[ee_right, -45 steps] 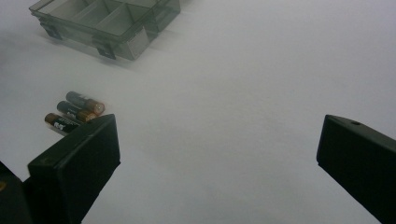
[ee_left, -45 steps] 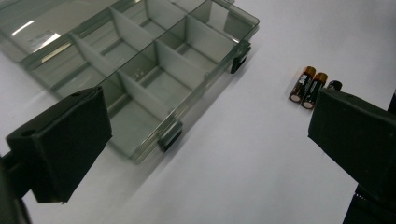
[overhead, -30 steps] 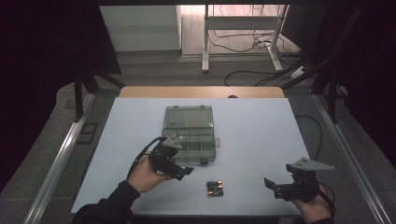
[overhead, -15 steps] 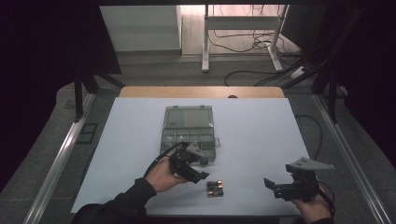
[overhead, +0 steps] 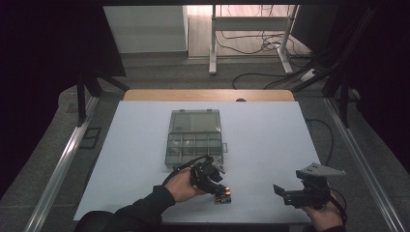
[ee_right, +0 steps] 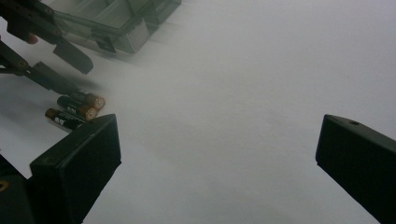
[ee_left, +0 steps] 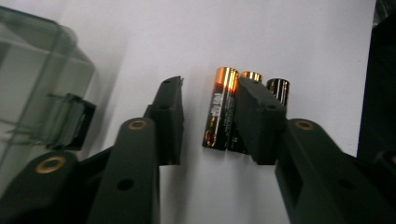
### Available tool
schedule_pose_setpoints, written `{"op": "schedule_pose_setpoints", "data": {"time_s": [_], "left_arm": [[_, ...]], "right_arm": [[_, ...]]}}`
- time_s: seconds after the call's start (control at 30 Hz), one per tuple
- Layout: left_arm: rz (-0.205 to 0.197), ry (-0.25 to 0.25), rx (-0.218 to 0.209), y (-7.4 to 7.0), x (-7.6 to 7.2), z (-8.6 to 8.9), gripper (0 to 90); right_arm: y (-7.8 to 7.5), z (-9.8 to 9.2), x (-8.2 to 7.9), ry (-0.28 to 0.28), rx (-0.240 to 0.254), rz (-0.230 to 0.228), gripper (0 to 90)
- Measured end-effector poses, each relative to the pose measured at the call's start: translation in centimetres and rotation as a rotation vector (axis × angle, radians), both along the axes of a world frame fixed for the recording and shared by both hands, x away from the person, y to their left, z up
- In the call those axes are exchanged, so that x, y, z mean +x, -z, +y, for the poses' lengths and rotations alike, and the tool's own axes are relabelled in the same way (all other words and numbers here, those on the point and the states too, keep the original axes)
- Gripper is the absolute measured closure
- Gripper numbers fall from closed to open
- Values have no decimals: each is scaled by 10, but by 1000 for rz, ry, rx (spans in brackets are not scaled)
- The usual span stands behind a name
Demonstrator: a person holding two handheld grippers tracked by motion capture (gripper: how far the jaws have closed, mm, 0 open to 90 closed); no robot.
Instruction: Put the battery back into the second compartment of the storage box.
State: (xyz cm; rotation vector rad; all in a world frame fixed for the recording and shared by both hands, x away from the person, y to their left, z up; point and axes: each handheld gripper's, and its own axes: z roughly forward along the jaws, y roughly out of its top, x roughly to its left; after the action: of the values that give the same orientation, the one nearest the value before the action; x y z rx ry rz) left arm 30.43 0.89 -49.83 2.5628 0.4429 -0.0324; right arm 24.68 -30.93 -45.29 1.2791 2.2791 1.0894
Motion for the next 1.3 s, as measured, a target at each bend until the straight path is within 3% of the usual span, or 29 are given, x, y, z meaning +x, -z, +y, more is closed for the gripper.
{"op": "schedule_pose_setpoints", "data": {"time_s": [0.23, 0.33, 0.5, 0.77, 1.3], "left_arm": [[-12, 14, 29, 6, -1, -7, 696], [-36, 18, 57, 10, -2, -10, 736], [-52, 1, 64, 10, -2, -11, 768], [-44, -24, 44, 4, 1, -6, 769], [-99, -114, -2, -21, 12, 16, 769]], "right_arm": [[0, 0, 0, -2, 0, 1, 1], [0, 0, 0, -2, 0, 3, 1], [0, 0, 0, -3, -2, 2, 1], [0, 0, 0, -5, -1, 1, 3], [0, 0, 0, -6, -1, 3, 3]]}}
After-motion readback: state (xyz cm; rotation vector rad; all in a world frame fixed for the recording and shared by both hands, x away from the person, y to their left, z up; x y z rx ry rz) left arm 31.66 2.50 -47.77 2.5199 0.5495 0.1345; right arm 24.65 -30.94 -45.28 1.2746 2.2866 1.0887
